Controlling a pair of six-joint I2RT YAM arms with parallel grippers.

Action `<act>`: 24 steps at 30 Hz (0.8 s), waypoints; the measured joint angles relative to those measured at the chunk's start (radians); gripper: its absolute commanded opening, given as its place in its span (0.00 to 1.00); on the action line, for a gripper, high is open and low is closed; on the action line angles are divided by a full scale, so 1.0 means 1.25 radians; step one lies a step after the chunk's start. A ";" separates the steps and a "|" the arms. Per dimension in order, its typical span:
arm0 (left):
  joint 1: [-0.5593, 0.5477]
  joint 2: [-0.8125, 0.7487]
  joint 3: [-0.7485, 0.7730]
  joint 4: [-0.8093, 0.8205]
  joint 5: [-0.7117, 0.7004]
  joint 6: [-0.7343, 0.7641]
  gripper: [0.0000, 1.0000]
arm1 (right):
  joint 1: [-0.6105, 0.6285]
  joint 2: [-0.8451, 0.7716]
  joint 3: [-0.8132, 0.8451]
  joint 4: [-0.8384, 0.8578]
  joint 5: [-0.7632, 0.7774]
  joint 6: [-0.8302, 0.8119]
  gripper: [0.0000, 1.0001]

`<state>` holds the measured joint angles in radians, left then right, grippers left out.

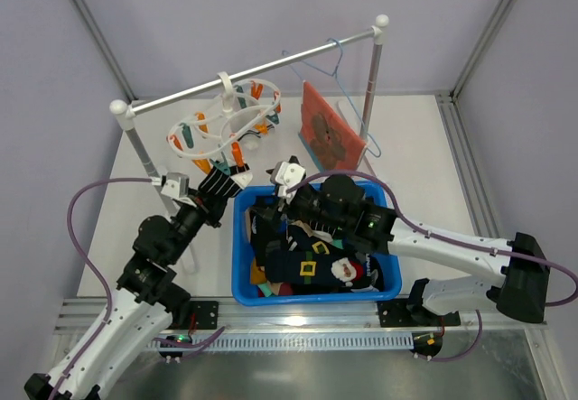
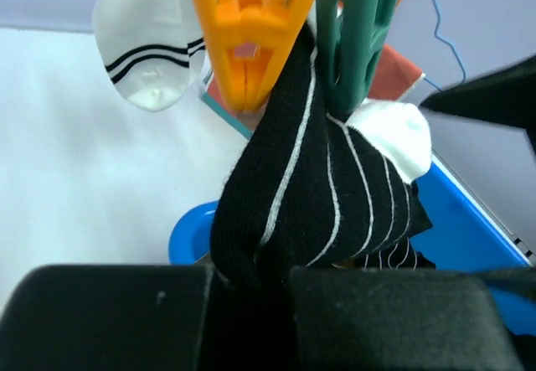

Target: Remove the socks clipped to the hanger

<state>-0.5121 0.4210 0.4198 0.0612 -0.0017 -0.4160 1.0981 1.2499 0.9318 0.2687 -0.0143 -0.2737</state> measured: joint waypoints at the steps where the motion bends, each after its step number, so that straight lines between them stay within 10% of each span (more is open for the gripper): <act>1: 0.000 -0.004 -0.004 -0.009 -0.002 -0.003 0.00 | -0.008 -0.006 0.003 -0.002 -0.004 0.001 0.90; 24: 0.000 -0.053 -0.027 -0.073 0.012 -0.039 0.00 | -0.240 0.307 0.315 0.094 -0.629 0.180 0.85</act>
<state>-0.5121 0.3550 0.3859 -0.0303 0.0132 -0.4652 0.7986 1.6333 1.3251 0.3866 -0.8009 -0.0483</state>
